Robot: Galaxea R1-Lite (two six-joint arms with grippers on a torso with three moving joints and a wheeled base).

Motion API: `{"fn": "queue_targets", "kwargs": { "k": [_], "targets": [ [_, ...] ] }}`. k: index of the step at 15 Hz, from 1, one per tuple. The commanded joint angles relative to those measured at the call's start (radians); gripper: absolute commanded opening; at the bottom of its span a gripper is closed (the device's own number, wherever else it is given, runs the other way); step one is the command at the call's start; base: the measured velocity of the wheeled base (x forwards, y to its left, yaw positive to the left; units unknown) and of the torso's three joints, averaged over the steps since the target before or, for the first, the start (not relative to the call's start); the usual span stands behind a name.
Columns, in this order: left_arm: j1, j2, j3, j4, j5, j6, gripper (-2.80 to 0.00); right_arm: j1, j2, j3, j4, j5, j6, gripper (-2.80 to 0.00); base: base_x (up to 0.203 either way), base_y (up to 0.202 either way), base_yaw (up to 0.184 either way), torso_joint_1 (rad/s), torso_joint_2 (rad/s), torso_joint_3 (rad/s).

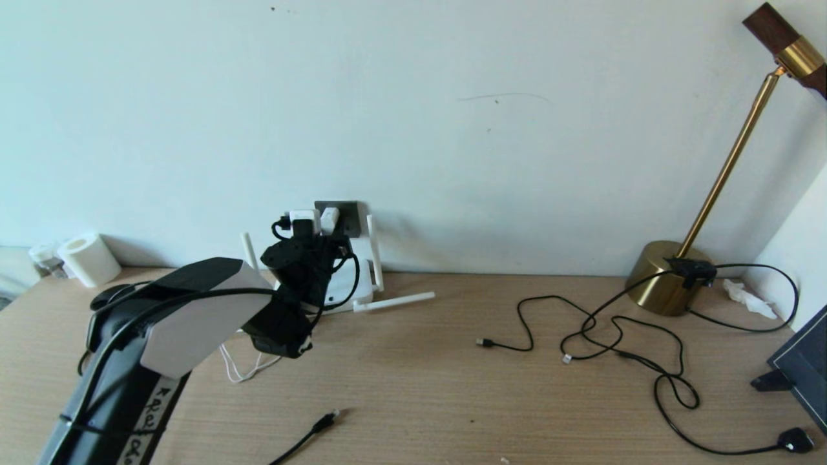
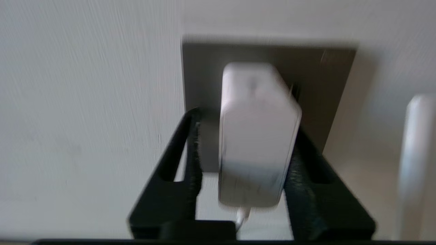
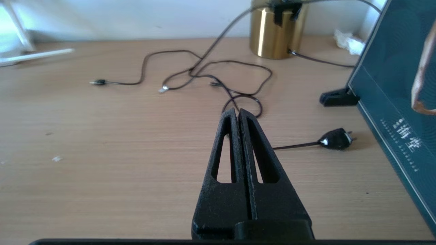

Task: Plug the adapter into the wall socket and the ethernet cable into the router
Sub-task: Plug plug into socket

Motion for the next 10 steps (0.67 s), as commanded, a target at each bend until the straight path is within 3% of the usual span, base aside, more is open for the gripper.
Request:
{"fn": "queue_targets", "kwargs": {
  "k": [1, 10],
  "targets": [
    [-0.002, 0.000, 0.000, -0.013, 0.002, 0.001, 0.00, 0.000, 0.002, 0.000, 0.000, 0.000, 0.000, -2.80, 0.000, 0.000, 0.000, 0.000, 0.00, 0.000],
    [-0.007, -0.038, 0.038, -0.013, 0.004, -0.001, 0.00, 0.000, 0.002, 0.000, 0.000, 0.000, 0.000, -2.80, 0.000, 0.000, 0.000, 0.000, 0.00, 0.000]
  ]
}}
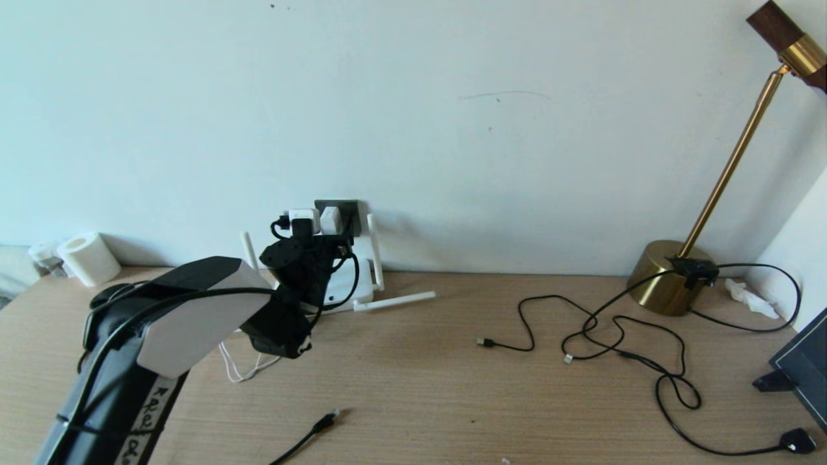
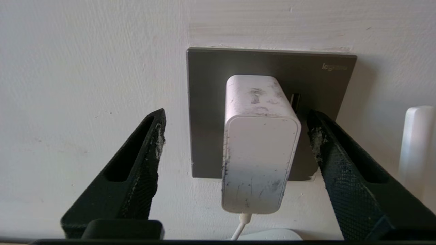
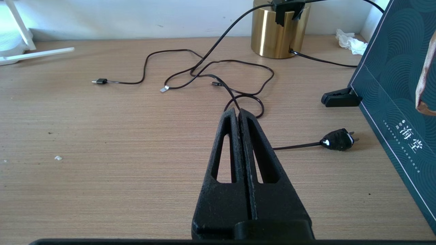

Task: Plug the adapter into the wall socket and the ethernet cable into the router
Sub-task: Plug plug into socket, then pick up cable

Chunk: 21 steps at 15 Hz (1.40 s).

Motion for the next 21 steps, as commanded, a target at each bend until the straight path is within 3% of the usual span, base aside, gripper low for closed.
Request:
{"fn": "queue_targets", "kwargs": {
  "k": [1, 10, 16, 17, 21],
  "targets": [
    [-0.006, -0.046, 0.042, -0.010, 0.002, -0.005, 0.00, 0.000, 0.002, 0.000, 0.000, 0.000, 0.001, -2.80, 0.000, 0.000, 0.000, 0.000, 0.00, 0.000],
    [-0.043, -0.314, 0.297, -0.010, -0.013, -0.015, 0.00, 0.000, 0.002, 0.000, 0.000, 0.000, 0.001, -2.80, 0.000, 0.000, 0.000, 0.000, 0.00, 0.000],
    [-0.051, -0.640, 0.464, 0.034, -0.047, -0.012, 0.00, 0.000, 0.002, 0.000, 0.000, 0.000, 0.001, -2.80, 0.000, 0.000, 0.000, 0.000, 0.00, 0.000],
    [-0.051, -0.704, 0.470, 0.085, -0.061, -0.012, -2.80, 0.000, 0.002, 0.000, 0.000, 0.000, 0.001, -2.80, 0.000, 0.000, 0.000, 0.000, 0.00, 0.000],
    [-0.052, -0.931, 0.440, 0.375, -0.172, 0.008, -2.80, 0.000, 0.002, 0.000, 0.000, 0.000, 0.001, -2.80, 0.000, 0.000, 0.000, 0.000, 0.00, 0.000]
  ]
}}
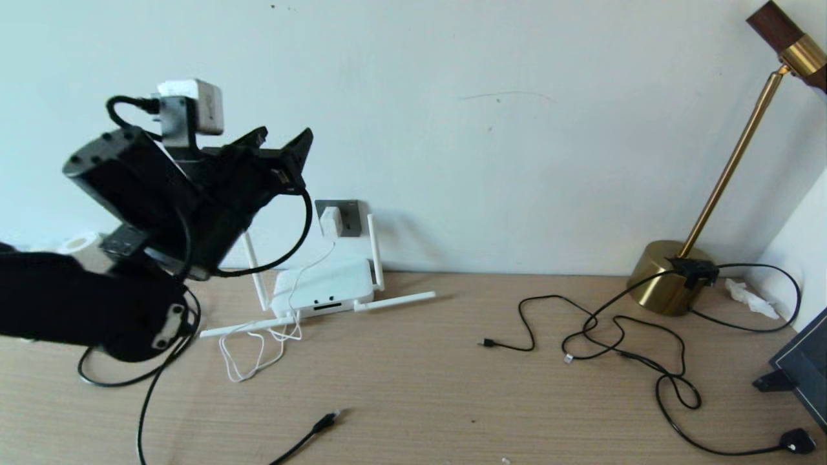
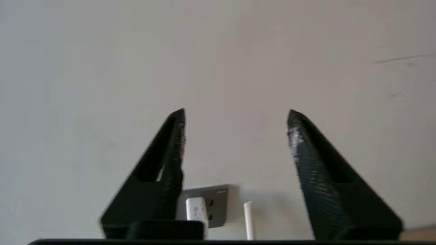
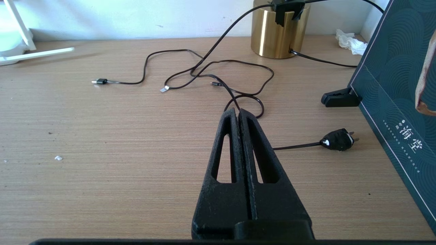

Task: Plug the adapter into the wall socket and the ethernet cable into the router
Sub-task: Pick up cable

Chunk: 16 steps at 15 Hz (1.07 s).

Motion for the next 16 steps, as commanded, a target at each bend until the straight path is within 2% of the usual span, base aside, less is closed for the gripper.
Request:
{"fn": "queue_targets", "kwargs": {
  "k": [1, 4, 5, 7, 8, 9, 12, 14, 16],
  "targets": [
    [0.000, -0.209, -0.034, 0.226, -0.068, 0.023, -2.80, 0.000, 0.002, 0.000, -0.001, 0.000, 0.001, -2.80, 0.000, 0.000, 0.000, 0.000, 0.00, 0.000],
    [-0.009, -0.410, -0.047, 0.618, -0.220, 0.070, -2.80, 0.000, 0.002, 0.000, -0.001, 0.000, 0.001, -2.80, 0.000, 0.000, 0.000, 0.000, 0.00, 0.000],
    [-0.015, -0.469, -0.034, 0.755, -0.272, 0.105, -2.80, 0.000, 0.002, 0.000, -0.001, 0.000, 0.001, -2.80, 0.000, 0.000, 0.000, 0.000, 0.00, 0.000],
    [-0.038, -0.552, 0.022, 1.002, -0.344, 0.260, -2.80, 0.000, 0.002, 0.000, -0.001, 0.000, 0.001, -2.80, 0.000, 0.000, 0.000, 0.000, 0.00, 0.000],
    [-0.061, -0.587, 0.062, 1.115, -0.366, 0.362, -2.80, 0.000, 0.002, 0.000, -0.001, 0.000, 0.001, -2.80, 0.000, 0.000, 0.000, 0.000, 0.00, 0.000],
    [-0.103, -0.620, 0.110, 1.205, -0.387, 0.429, -2.80, 0.000, 0.002, 0.000, -0.001, 0.000, 0.001, -2.80, 0.000, 0.000, 0.000, 0.000, 0.00, 0.000],
    [-0.247, -0.662, 0.269, 1.339, -0.403, 0.599, -2.80, 0.000, 0.002, 0.000, -0.001, 0.000, 0.001, -2.80, 0.000, 0.000, 0.000, 0.000, 0.00, 0.000],
    [-0.274, -0.653, 0.373, 1.398, -0.398, 0.739, -2.80, 0.000, 0.002, 0.000, -0.001, 0.000, 0.001, -2.80, 0.000, 0.000, 0.000, 0.000, 0.00, 0.000],
    [-0.276, -0.613, 0.414, 1.470, -0.345, 0.808, -2.80, 0.000, 0.002, 0.000, -0.001, 0.000, 0.001, -2.80, 0.000, 0.000, 0.000, 0.000, 0.00, 0.000]
  ]
}}
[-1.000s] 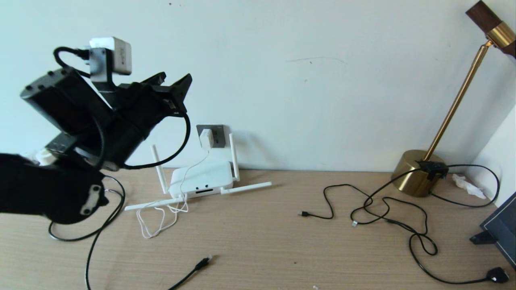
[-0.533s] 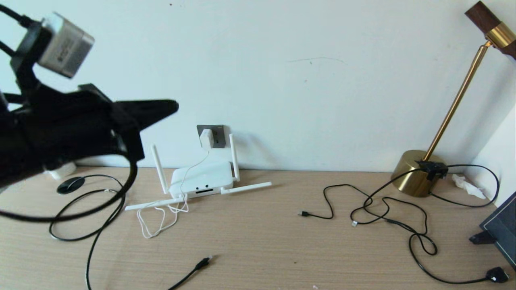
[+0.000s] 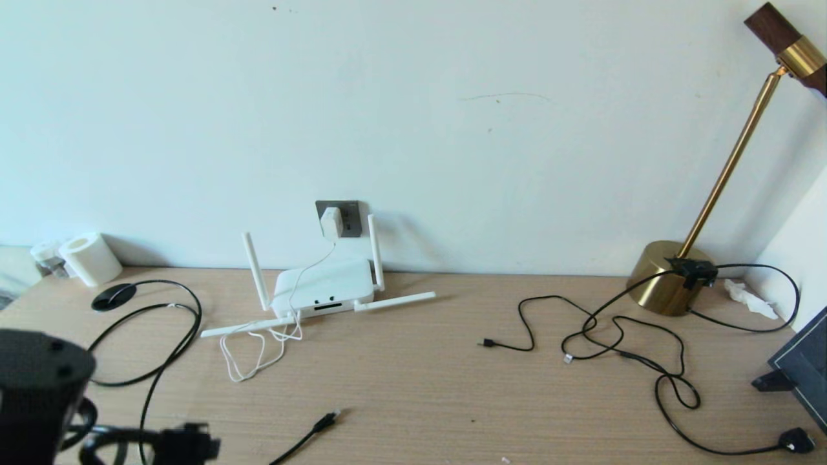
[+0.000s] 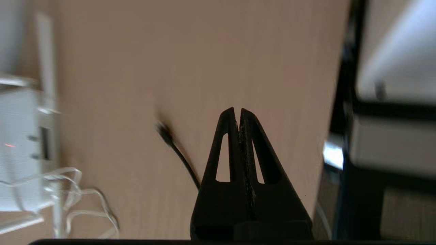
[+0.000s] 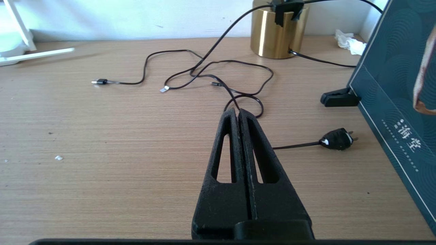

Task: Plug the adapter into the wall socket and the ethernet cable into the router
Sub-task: Pick up cable

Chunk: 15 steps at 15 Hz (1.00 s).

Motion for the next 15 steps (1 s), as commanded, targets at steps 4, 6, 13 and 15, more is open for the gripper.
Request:
{"fn": "queue_targets", "kwargs": {
  "k": [4, 6, 13, 15],
  "targets": [
    [-0.010, 0.165, 0.019, 0.071, 0.064, 0.160, -2.80, 0.000, 0.002, 0.000, -0.001, 0.000, 0.000, -2.80, 0.000, 0.000, 0.000, 0.000, 0.00, 0.000],
    [-0.009, 0.230, -0.015, 0.072, 0.075, 0.165, 0.00, 0.000, 0.002, 0.000, -0.001, 0.000, 0.000, -2.80, 0.000, 0.000, 0.000, 0.000, 0.00, 0.000],
    [0.113, 0.408, -0.081, 0.063, 0.142, 0.190, 0.00, 0.000, 0.002, 0.000, -0.001, 0.000, 0.000, -2.80, 0.000, 0.000, 0.000, 0.000, 0.00, 0.000],
    [0.146, 0.471, -0.122, 0.059, 0.146, 0.193, 0.00, 0.000, 0.002, 0.000, -0.001, 0.000, 0.000, -2.80, 0.000, 0.000, 0.000, 0.000, 0.00, 0.000]
  ]
}}
